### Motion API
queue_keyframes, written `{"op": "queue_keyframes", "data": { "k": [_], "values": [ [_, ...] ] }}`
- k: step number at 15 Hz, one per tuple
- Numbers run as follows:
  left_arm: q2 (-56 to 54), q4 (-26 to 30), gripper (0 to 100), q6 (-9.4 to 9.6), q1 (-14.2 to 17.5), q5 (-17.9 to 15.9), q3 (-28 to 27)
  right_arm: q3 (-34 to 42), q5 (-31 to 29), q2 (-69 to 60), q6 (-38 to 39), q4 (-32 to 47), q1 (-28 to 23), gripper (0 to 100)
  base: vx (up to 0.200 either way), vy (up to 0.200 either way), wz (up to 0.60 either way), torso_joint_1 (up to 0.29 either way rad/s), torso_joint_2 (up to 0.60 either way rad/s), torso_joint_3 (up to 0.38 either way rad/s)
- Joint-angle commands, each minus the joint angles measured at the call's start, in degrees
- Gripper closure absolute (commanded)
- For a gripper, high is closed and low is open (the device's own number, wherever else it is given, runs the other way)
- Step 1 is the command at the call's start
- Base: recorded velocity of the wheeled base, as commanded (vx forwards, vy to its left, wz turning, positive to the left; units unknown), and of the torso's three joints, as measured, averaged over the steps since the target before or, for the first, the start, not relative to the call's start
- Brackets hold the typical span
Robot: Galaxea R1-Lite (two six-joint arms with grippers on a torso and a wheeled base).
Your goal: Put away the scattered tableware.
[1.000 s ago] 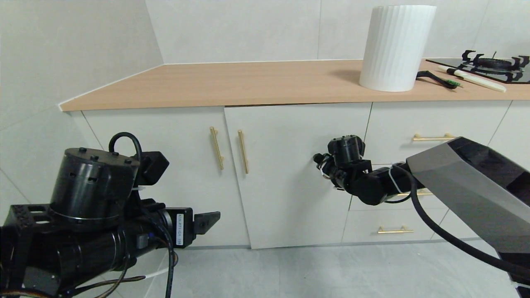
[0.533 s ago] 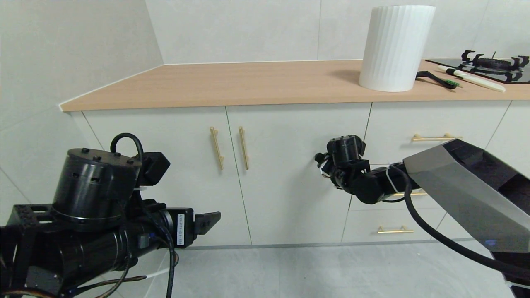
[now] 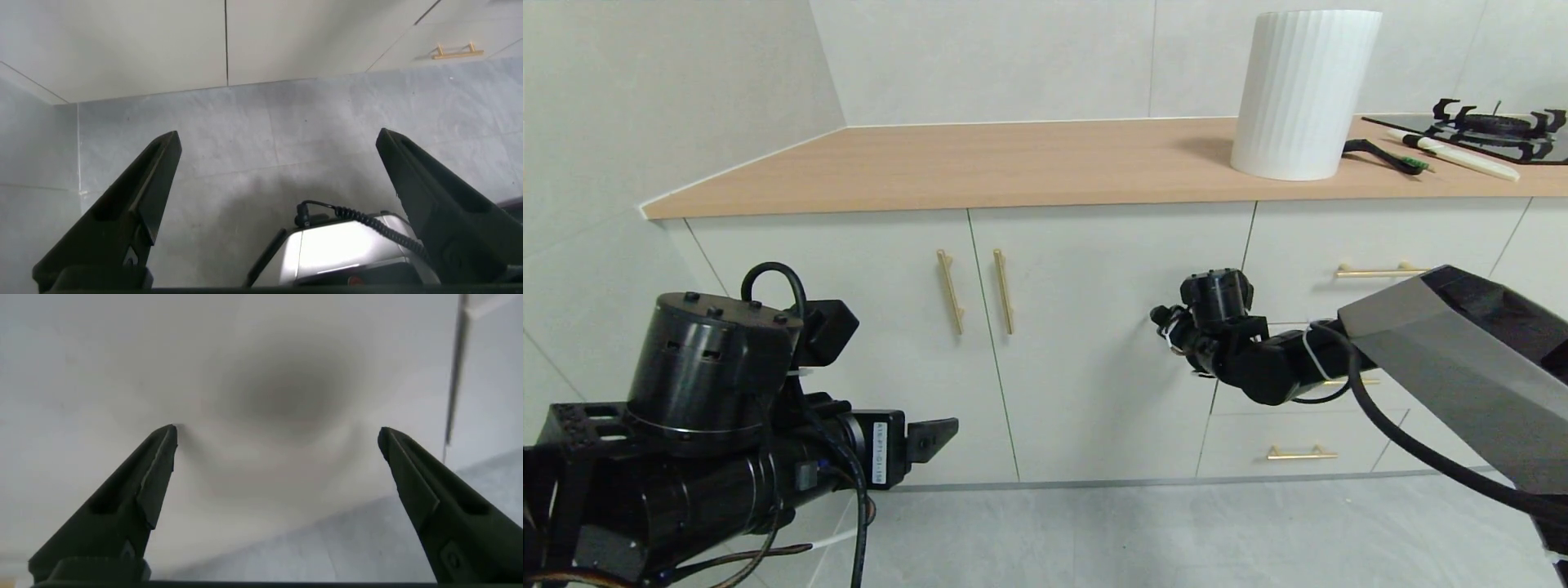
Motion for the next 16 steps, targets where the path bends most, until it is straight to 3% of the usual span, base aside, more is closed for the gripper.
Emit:
{"op": "queue_keyframes", "data": {
  "k": [1, 2, 4, 8, 12, 14, 16],
  "values": [
    [0.0, 0.0, 0, -0.01, 0.0, 0.0, 0.0, 10.3, 5.7, -8.7, -0.7, -0.1, 0.8, 0, 0.0, 0.0, 0.0, 0.0, 0.0, 0.0],
    [0.0, 0.0, 0, -0.01, 0.0, 0.0, 0.0, 18.5, 14.6, -14.8, -5.3, -1.3, 0.8, 0, 0.0, 0.0, 0.0, 0.0, 0.0, 0.0],
    [-0.3, 0.0, 0, -0.01, 0.0, 0.0, 0.0, 25.0, 20.9, -19.1, -8.5, -7.3, 0.7, 0, 0.0, 0.0, 0.0, 0.0, 0.0, 0.0],
    [-1.7, 0.0, 0, 0.08, 0.1, 0.2, 0.2, 30.0, 16.3, -24.3, -13.3, -9.8, 2.1, 0, 0.0, 0.0, 0.0, 0.0, 0.0, 0.0],
    [-10.2, 0.1, 0, 0.61, 2.2, 1.7, 1.2, 41.1, 14.1, -42.4, -20.9, -9.8, 2.6, 0, 0.0, 0.0, 0.0, 0.0, 0.0, 0.0],
    [-17.6, 0.1, 0, 3.07, 3.3, 1.8, 4.7, 47.1, 12.1, -52.7, -24.2, -9.8, 2.7, 0, 0.0, 0.0, 0.0, 0.0, 0.0, 0.0],
    [-27.2, 0.1, 0, 8.61, 4.9, 1.7, 9.3, 52.3, 7.5, -63.3, -29.0, -9.8, 2.7, 0, 0.0, 0.0, 0.0, 0.0, 0.0, 0.0]
  ]
}}
